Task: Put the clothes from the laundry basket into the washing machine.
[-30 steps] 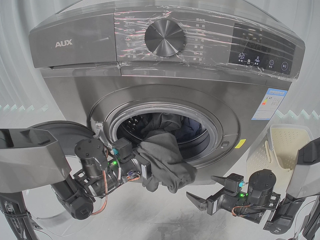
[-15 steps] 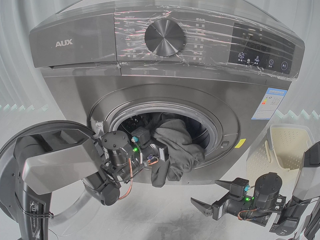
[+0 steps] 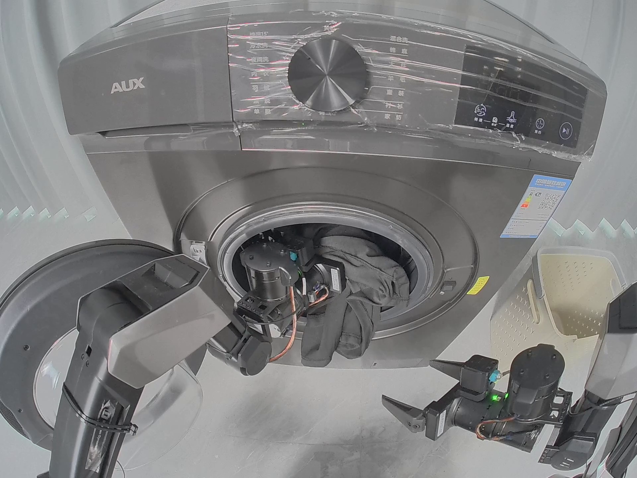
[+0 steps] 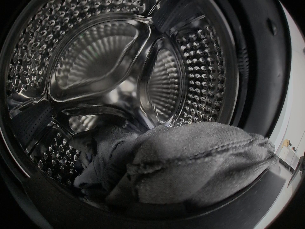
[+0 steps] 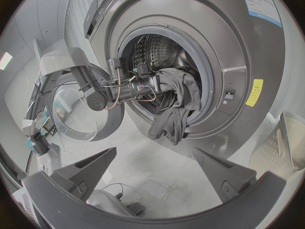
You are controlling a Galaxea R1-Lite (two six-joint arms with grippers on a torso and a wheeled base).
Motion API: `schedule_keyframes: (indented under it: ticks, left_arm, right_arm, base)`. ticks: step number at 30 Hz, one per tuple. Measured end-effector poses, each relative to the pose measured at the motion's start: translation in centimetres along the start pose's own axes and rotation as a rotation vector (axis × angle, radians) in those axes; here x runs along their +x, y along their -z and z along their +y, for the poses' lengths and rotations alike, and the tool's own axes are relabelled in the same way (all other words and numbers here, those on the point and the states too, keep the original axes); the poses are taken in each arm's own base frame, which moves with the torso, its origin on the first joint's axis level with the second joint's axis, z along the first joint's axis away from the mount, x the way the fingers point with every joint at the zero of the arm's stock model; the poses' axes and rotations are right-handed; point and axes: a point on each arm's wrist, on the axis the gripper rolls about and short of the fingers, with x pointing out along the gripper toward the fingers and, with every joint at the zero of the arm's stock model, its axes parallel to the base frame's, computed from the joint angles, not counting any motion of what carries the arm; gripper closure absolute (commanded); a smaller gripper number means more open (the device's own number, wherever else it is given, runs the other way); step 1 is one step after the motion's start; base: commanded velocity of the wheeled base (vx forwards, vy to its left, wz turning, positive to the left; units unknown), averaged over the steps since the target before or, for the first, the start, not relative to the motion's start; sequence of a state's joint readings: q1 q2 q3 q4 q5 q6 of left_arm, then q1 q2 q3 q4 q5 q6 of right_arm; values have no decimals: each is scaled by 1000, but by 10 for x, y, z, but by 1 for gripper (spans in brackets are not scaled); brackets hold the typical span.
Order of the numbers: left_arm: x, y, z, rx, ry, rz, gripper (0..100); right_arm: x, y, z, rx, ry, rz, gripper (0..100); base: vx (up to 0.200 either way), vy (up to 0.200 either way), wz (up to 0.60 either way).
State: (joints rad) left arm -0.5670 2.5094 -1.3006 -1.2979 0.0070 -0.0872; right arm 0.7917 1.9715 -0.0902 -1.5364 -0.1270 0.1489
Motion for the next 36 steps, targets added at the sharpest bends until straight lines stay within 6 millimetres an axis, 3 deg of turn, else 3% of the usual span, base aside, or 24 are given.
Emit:
schedule_keyframes:
  ticks: [7, 13, 19, 24, 25, 36]
  left_arm:
    - [22, 6, 6, 2, -29, 40, 100]
    - [48, -2, 11, 2, -66, -12, 100]
    - [70, -12, 24, 2, -144, -97, 100]
    - [79, -7, 37, 2, -198, -126, 100]
    - [79, -6, 38, 1, -201, -124, 0]
    - [61, 18, 32, -22, -206, 27, 0]
  right_arm:
    - [-1, 2, 0, -4, 3, 12, 0]
    - [-2, 5, 0, -5, 4, 24, 0]
    - [-4, 9, 1, -10, 0, 45, 0]
    - [-4, 12, 1, -13, -2, 63, 0]
    - [-4, 12, 1, -13, -2, 64, 0]
    - [-3, 16, 2, -14, -2, 81, 0]
  base:
    - [0, 0, 0]
    - [0, 0, 0]
    - [0, 0, 0]
    - [0, 0, 0]
    - [0, 0, 0]
    - [0, 0, 0]
